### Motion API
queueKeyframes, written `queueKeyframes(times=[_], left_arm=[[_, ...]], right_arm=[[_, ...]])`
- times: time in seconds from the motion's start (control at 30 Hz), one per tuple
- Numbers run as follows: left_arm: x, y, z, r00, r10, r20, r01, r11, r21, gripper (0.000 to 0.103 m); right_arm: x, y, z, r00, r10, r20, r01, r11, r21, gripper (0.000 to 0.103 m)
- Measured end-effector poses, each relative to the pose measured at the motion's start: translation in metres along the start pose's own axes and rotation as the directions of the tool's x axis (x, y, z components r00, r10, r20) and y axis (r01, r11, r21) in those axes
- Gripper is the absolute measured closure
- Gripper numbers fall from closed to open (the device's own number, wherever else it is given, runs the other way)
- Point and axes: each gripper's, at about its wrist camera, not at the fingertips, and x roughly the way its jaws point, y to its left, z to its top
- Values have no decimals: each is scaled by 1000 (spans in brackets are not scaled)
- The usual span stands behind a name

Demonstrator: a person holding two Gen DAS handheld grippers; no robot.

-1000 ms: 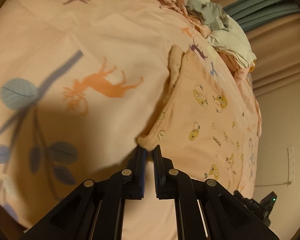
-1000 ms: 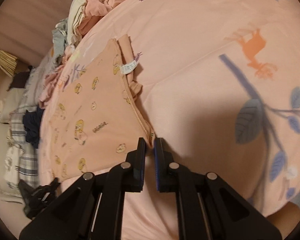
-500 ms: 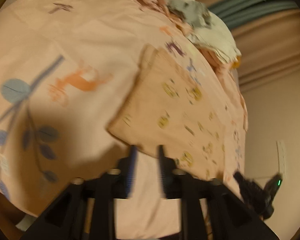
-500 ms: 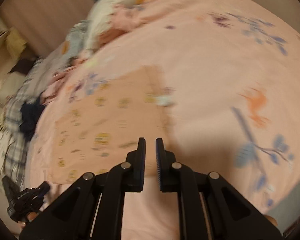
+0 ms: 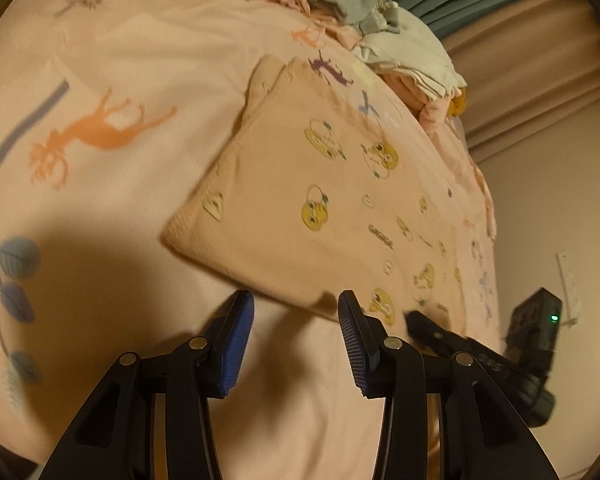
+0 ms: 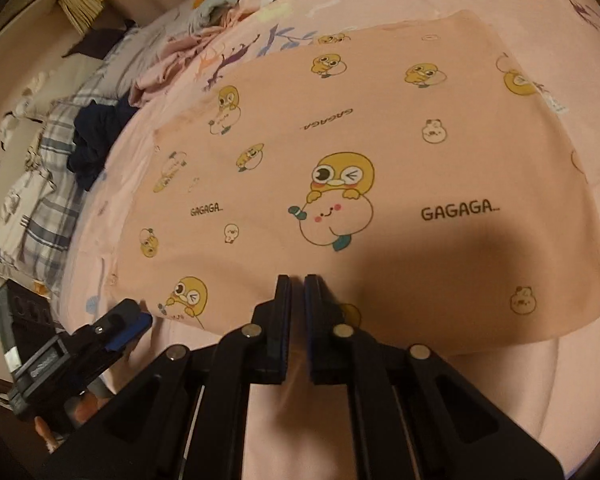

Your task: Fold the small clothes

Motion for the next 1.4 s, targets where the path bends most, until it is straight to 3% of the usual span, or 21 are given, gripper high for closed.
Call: queueKeyframes(times=[0.1, 0.23, 0.4, 0.57, 0.7, 0.93, 1.0, 1.07, 1.1, 1.17, 1.23, 1.33, 1.4], left_arm=[[-1, -2, 0, 1000, 16, 14, -17, 1000, 18, 61], [-2, -6, -2, 998, 48, 33, -50, 998, 50, 61], [-1, -3, -3, 1000, 10, 13, -11, 999, 32, 56], [-3, 6, -1, 998, -69, -3, 69, 997, -35, 52], [2, 18, 6, 985, -173, -24, 168, 976, -136, 50], [13, 31, 20, 974, -226, 30, 225, 935, -275, 50], [14, 29, 27, 982, -179, 53, 187, 937, -295, 50], [15, 28, 33, 992, -101, 72, 119, 941, -317, 71], [17, 23, 35, 997, -18, 78, 41, 949, -312, 82], [19, 16, 37, 995, 30, 98, -2, 962, -274, 87], [21, 2, 35, 986, 104, 132, -73, 973, -219, 93], [23, -18, 31, 961, 220, 167, -199, 970, -137, 95], [23, -36, 26, 944, 259, 205, -251, 966, -66, 96]], right_arm=[[-8, -5, 4, 999, 31, -18, -30, 999, 36, 95], [-17, 1, 2, 1000, -26, 14, 26, 1000, -7, 91], [-19, -5, 2, 1000, -27, 16, 27, 1000, 0, 81], [-11, -10, -3, 1000, -14, 16, 14, 1000, -5, 78], [-9, -6, -4, 999, -25, 29, 26, 999, -43, 78], [-7, -4, 0, 999, 4, 34, -2, 998, -58, 73], [-8, -4, 2, 999, 18, 45, -15, 998, -64, 72], [-7, -4, 4, 998, 37, 57, -33, 997, -64, 75], [-6, -5, 5, 997, 40, 67, -36, 997, -67, 77], [-4, -5, 5, 997, 39, 66, -34, 997, -72, 93], [3, -9, 5, 999, 5, 52, -1, 998, -66, 100], [3, -16, 6, 998, 45, 52, -42, 998, -46, 100], [3, -21, 5, 995, 77, 56, -75, 997, -33, 101]])
